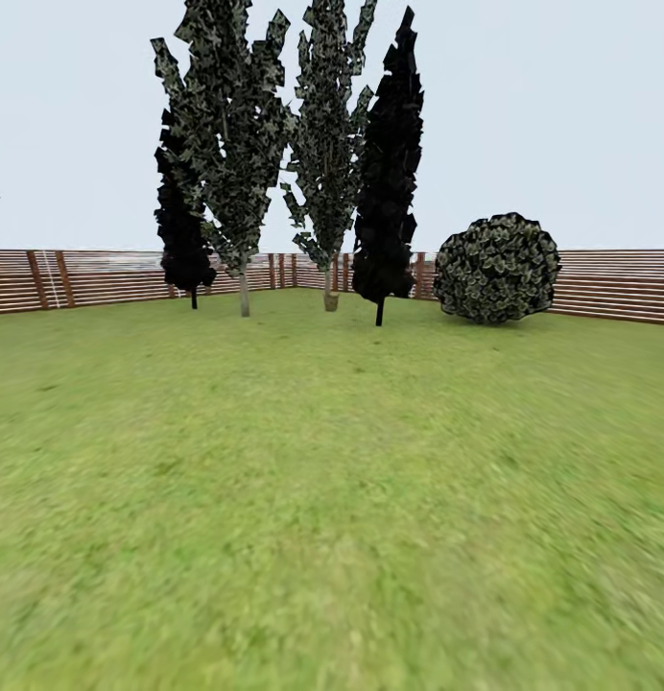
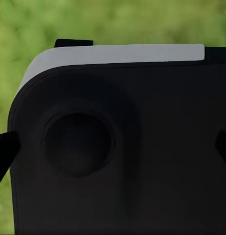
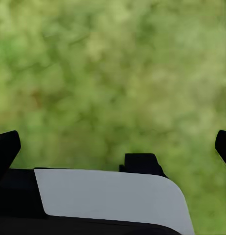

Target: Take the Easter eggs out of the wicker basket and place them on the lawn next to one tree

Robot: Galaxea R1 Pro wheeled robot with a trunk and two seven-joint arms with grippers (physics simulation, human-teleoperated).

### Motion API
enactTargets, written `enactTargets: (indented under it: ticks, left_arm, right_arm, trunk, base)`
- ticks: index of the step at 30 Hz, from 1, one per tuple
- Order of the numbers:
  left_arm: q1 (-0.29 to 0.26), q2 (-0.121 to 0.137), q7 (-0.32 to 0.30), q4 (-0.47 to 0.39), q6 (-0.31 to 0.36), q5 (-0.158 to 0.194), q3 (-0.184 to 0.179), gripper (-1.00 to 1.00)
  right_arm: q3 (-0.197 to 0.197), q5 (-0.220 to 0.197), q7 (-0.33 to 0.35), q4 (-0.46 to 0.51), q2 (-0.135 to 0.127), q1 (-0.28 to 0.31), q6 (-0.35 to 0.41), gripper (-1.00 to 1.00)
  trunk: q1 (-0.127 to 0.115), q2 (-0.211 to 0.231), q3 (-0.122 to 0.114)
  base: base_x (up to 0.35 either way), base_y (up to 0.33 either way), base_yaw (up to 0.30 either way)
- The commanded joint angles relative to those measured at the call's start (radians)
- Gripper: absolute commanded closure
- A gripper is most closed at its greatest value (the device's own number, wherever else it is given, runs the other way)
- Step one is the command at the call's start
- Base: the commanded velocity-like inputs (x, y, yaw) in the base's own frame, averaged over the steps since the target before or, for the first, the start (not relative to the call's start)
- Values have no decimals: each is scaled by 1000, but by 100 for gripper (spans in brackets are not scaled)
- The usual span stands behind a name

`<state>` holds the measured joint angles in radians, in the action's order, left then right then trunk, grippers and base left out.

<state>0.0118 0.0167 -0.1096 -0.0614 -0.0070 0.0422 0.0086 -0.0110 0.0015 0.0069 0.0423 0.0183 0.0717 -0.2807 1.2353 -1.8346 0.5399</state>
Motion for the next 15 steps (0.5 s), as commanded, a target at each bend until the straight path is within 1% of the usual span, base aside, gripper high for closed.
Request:
enactTargets:
  ticks: [1, 15]
  left_arm:
    - [0, 0, -4, -1, -1, 4, 1, -100]
    - [0, 0, -4, -1, -1, 4, 1, -100]
  right_arm:
    - [-1, 0, 1, -1, 0, 1, -3, -100]
    - [-1, 0, 1, -1, 0, 0, -3, -100]
  trunk:
    - [1, 0, 1]
    - [1, 0, 1]
  base:
    - [334, 0, 0]
    - [334, 0, 0]
